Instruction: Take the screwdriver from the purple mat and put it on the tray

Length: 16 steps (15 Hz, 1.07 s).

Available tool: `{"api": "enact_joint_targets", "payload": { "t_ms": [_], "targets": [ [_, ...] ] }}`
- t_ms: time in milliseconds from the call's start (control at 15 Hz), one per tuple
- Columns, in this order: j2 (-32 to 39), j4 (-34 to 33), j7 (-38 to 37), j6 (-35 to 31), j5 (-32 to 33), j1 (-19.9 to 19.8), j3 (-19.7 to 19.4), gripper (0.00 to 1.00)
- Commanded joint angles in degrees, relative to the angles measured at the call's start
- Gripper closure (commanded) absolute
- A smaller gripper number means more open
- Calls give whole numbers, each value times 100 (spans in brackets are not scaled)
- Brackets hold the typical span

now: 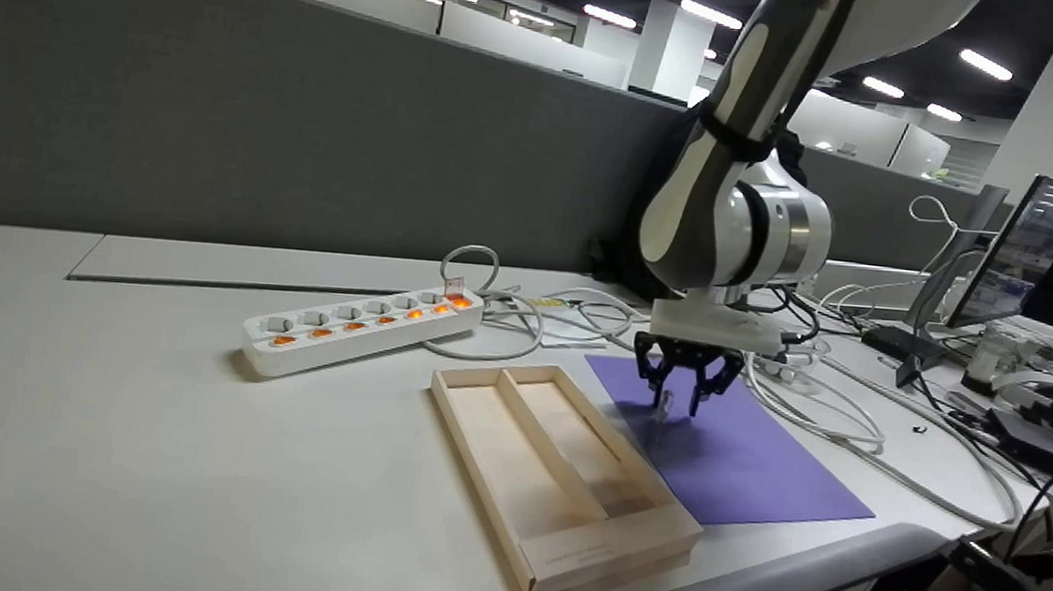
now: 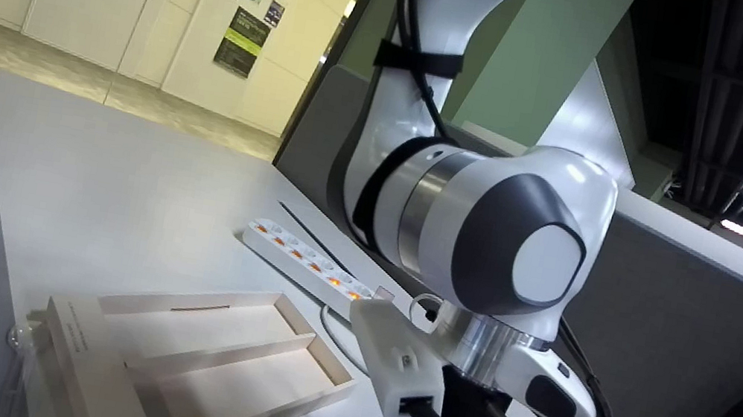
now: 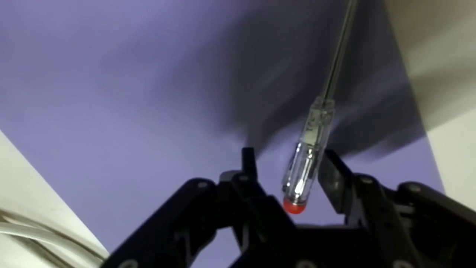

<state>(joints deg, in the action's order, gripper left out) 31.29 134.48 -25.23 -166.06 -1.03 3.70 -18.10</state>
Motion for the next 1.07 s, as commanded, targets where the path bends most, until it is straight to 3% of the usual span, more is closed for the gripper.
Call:
{"api": "enact_joint_targets", "payload": {
  "t_ms": [0,133,267,333,667,1000],
  "targets": [
    [73,-72,127,-8,-121,-35,28,81],
    [73,-65,153,4,-139,-50,44,95],
    [42,-48,181,2,-166,-73,74,100],
    [21,-33,194,1,-174,-78,78,96],
    [-231,176,304,-120,-171,-18,81,96],
    [-705,439,459,-446,1,352,-33,96]
  ]
}}
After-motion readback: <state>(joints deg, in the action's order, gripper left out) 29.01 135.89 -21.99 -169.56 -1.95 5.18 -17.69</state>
